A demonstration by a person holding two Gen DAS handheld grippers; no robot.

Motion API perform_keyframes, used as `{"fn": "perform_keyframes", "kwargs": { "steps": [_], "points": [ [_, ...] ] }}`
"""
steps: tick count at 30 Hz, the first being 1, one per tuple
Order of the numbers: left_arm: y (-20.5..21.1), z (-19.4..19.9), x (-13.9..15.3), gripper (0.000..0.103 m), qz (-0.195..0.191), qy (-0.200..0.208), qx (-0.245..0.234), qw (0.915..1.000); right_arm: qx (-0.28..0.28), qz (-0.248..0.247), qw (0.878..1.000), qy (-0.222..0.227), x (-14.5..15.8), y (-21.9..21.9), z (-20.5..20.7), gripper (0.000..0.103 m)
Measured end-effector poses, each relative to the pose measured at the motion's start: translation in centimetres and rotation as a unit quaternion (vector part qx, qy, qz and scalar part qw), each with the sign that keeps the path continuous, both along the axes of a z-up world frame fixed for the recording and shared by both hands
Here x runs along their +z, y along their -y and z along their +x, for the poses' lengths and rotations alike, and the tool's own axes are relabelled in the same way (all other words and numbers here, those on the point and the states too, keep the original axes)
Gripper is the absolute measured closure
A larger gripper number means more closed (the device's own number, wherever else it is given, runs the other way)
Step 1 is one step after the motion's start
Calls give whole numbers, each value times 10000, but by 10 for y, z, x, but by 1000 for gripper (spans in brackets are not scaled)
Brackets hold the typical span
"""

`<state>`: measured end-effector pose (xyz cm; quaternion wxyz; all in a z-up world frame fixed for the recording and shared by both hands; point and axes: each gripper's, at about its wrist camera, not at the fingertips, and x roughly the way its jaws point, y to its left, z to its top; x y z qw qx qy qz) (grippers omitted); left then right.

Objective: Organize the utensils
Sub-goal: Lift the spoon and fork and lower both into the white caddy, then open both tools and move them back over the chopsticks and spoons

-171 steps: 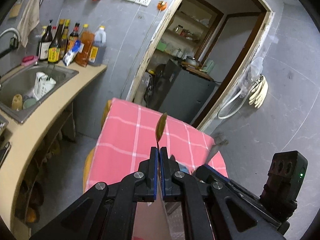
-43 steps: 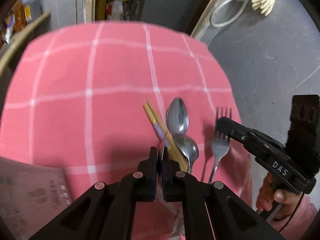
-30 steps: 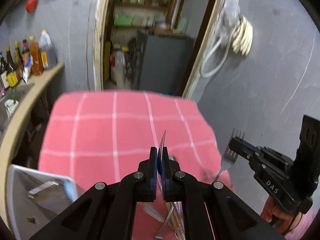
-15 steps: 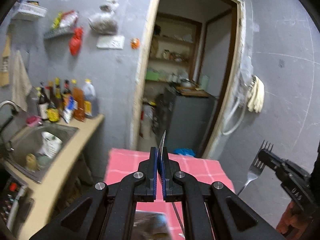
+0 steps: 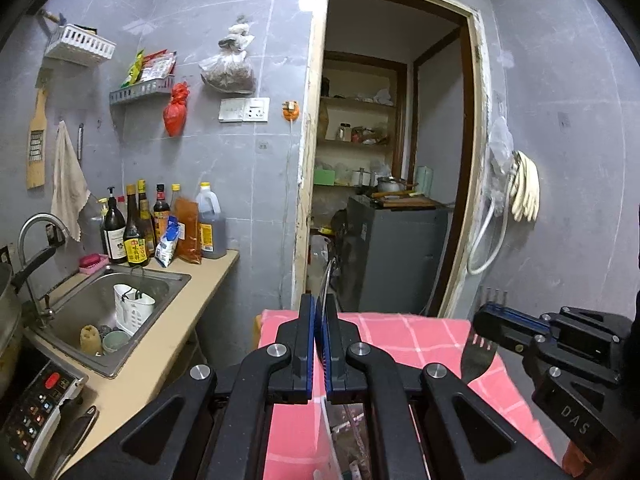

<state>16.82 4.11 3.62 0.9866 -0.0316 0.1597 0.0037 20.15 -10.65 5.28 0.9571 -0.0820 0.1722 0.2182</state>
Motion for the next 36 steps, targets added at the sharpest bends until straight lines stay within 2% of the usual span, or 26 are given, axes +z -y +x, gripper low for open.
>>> {"fn": "perform_keyframes", "kwargs": {
  "steps": [7, 14, 23, 24, 27, 28, 32, 34, 36],
  "points": [
    [-10, 1, -22, 99, -360, -347, -102, 9987, -4, 101, 9990, -447, -20, 7, 5, 101],
    [-14, 1, -32, 99, -448, -608, -165, 9970, -16, 181, 9974, -704, -35, 8, 11, 101],
    [-25, 7, -41, 98, -953, -1120, -326, 9886, -19, 357, 9934, -1089, -47, 12, 19, 98],
    [-26, 7, -42, 93, -1031, -1179, -340, 9871, -23, 376, 9933, -1097, -47, 13, 19, 94],
    [-30, 2, -42, 63, -1216, -1074, -331, 9862, -59, 541, 9931, -1043, -44, 18, 16, 76],
    [-31, -2, -40, 56, -1315, -974, -316, 9860, -93, 605, 9930, -1011, -42, 21, 14, 70],
    [-30, -4, -34, 56, -1328, -911, -284, 9865, -375, 908, 9917, -825, -33, 40, 7, 60],
    [-27, -5, -30, 41, -1316, -864, -297, 9871, -537, 1116, 9899, -692, -26, 55, 4, 37],
    [-22, -8, -24, 28, -1330, -718, -320, 9880, -672, 1289, 9878, -564, -21, 69, -1, 25]
  ]
}}
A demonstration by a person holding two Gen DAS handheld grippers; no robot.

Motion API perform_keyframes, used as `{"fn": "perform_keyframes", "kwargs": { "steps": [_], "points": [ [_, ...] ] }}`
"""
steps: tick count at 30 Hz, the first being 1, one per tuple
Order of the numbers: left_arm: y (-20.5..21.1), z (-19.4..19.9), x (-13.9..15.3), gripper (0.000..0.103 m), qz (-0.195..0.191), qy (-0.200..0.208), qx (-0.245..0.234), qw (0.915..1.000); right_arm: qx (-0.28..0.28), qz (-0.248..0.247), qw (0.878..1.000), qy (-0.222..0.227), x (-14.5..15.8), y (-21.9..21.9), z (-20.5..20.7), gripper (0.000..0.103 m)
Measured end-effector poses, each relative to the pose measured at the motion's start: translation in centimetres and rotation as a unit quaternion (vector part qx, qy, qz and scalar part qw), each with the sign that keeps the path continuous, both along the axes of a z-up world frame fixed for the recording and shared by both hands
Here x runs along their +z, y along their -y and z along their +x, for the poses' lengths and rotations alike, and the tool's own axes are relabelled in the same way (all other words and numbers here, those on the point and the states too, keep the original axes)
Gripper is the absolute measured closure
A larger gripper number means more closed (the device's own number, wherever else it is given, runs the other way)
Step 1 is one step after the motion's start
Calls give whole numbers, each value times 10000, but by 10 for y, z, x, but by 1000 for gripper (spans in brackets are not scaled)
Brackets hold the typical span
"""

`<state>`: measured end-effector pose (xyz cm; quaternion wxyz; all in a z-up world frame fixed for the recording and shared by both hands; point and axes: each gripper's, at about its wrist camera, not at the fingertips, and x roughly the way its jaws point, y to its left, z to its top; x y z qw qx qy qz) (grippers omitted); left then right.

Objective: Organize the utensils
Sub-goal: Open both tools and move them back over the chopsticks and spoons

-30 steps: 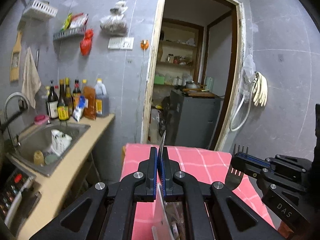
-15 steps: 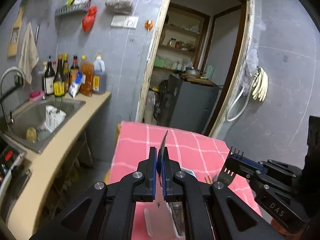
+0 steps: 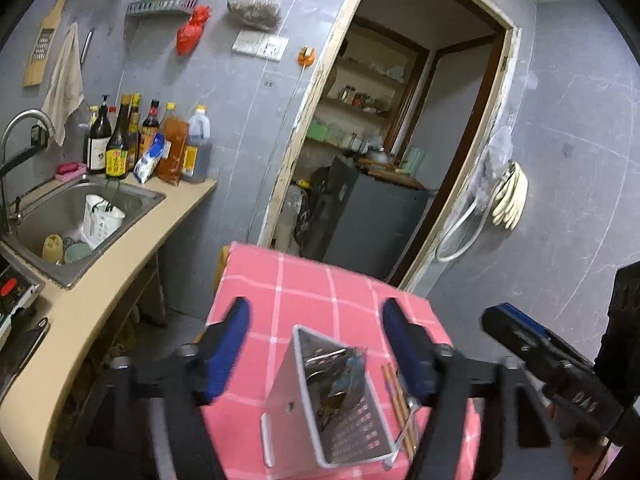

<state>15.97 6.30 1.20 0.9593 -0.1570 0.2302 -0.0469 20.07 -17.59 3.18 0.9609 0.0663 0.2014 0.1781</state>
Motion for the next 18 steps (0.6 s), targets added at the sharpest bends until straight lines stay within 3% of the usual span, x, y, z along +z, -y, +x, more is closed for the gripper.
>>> {"fn": "perform_keyframes", "kwargs": {
  "steps": [5, 9, 18],
  "points": [
    [23, 0, 11, 7, 142, 159, -88, 9997, -436, 214, 9987, 180, 8, 42, -9, 3],
    [48, 2, 16, 1, 218, 256, -249, 9991, -727, 291, 9968, 161, 5, 78, -15, 2],
    [112, 23, 8, 1, 270, 48, -784, 9965, -1070, 492, 9923, -388, -25, 153, -12, 2]
  ]
}}
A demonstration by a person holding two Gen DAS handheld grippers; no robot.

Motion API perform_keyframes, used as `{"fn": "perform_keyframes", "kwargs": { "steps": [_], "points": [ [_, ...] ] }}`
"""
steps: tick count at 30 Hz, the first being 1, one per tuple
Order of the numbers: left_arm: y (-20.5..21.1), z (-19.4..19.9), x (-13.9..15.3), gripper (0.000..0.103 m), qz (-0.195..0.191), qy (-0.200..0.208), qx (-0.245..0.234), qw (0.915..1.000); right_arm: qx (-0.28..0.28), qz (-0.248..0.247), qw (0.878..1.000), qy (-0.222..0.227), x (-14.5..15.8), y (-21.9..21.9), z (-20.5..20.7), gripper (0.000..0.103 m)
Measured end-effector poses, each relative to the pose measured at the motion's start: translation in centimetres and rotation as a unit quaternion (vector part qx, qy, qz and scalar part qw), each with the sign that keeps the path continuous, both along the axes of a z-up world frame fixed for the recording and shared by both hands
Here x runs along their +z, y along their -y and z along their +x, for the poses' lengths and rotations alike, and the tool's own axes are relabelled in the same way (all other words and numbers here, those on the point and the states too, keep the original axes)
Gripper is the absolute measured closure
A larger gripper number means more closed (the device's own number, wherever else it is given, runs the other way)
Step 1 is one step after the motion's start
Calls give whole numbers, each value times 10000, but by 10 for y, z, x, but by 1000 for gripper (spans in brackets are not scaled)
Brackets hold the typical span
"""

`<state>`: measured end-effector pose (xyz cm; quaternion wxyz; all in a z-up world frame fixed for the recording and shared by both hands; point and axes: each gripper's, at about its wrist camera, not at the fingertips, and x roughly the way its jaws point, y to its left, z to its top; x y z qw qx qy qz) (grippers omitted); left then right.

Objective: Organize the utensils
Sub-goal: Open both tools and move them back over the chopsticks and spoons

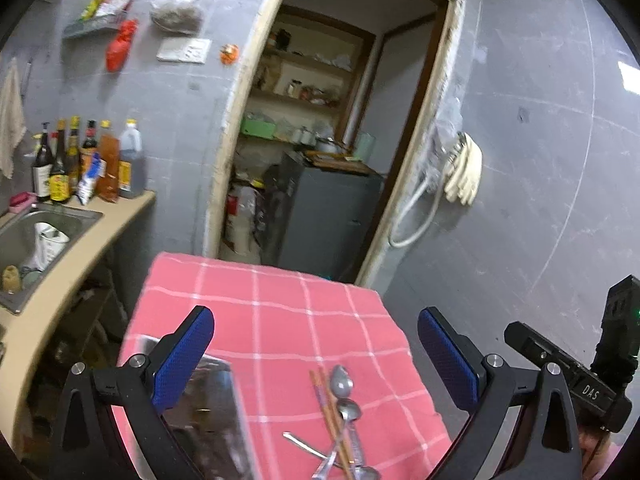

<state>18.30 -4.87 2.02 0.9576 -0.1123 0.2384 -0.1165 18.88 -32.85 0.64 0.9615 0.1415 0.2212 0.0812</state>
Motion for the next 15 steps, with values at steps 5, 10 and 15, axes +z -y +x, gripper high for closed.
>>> {"fn": "perform_keyframes", "kwargs": {
  "steps": [5, 10, 15],
  "points": [
    [34, 22, -19, 1, 119, -377, -199, 9990, -117, 136, 9992, -363, -29, 37, 8, 2],
    [61, 41, -43, 1, 304, -837, -307, 9956, -60, 313, 9968, -739, -59, 67, 26, 2],
    [85, 56, -72, 1, 509, -1366, -381, 9886, 241, 576, 9923, -1066, -90, 85, 49, 2]
  ]
}}
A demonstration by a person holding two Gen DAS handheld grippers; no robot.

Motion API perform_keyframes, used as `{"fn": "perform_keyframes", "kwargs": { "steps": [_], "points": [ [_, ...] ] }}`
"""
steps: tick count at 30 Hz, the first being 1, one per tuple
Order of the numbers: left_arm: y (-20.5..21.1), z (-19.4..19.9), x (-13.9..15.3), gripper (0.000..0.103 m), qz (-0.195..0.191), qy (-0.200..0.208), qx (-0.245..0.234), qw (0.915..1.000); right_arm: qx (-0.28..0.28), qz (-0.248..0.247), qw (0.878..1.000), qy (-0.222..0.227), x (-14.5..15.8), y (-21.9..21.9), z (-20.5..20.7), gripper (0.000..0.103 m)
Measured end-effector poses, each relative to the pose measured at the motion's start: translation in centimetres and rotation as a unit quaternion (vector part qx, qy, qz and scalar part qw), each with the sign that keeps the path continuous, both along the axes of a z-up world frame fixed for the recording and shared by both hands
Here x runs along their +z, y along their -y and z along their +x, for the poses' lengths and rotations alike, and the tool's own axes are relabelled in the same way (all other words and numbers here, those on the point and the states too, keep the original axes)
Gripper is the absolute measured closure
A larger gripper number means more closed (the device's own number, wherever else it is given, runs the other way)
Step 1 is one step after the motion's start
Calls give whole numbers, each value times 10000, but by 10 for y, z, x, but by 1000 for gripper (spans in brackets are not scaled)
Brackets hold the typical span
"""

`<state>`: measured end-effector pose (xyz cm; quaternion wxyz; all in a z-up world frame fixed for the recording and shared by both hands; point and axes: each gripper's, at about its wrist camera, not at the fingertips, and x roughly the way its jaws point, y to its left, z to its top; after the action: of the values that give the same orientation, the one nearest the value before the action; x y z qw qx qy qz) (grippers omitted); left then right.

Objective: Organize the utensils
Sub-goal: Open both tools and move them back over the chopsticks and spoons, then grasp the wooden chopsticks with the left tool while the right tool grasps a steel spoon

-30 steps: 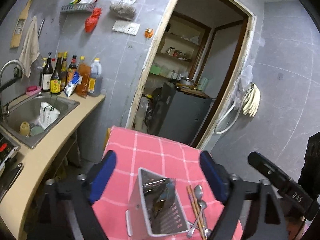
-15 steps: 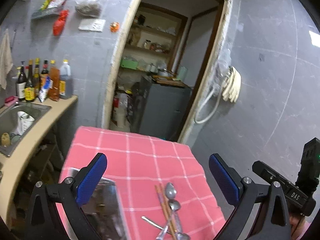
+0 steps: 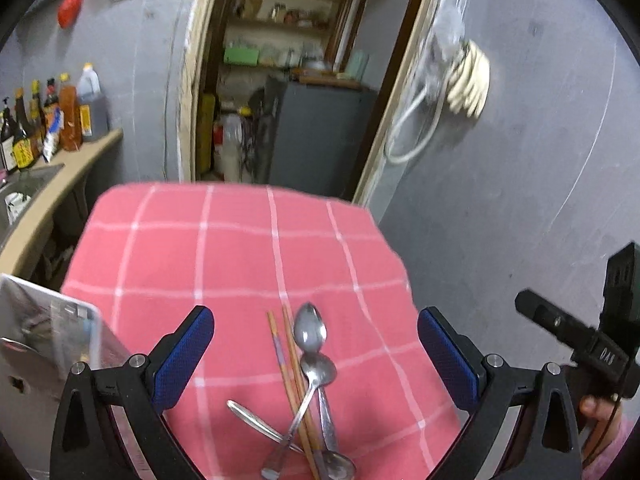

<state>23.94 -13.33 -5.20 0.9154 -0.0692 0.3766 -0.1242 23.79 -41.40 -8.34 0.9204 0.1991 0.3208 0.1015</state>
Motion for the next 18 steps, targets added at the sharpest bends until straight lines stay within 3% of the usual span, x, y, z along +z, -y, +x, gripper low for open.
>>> {"fn": "perform_keyframes", "kwargs": {
  "steps": [5, 14, 18],
  "points": [
    [11, 13, -25, 3, 128, -397, 11, 9991, 400, 122, 9987, -283, -33, 4, 26, 2],
    [6, 40, -75, 27, -25, -1282, 259, 9914, 1228, 175, 9902, -643, -78, -26, 71, 3],
    [2, 48, -96, 39, -87, -1652, 344, 9856, 1551, 62, 9846, -801, -92, -47, 88, 17]
  ]
}}
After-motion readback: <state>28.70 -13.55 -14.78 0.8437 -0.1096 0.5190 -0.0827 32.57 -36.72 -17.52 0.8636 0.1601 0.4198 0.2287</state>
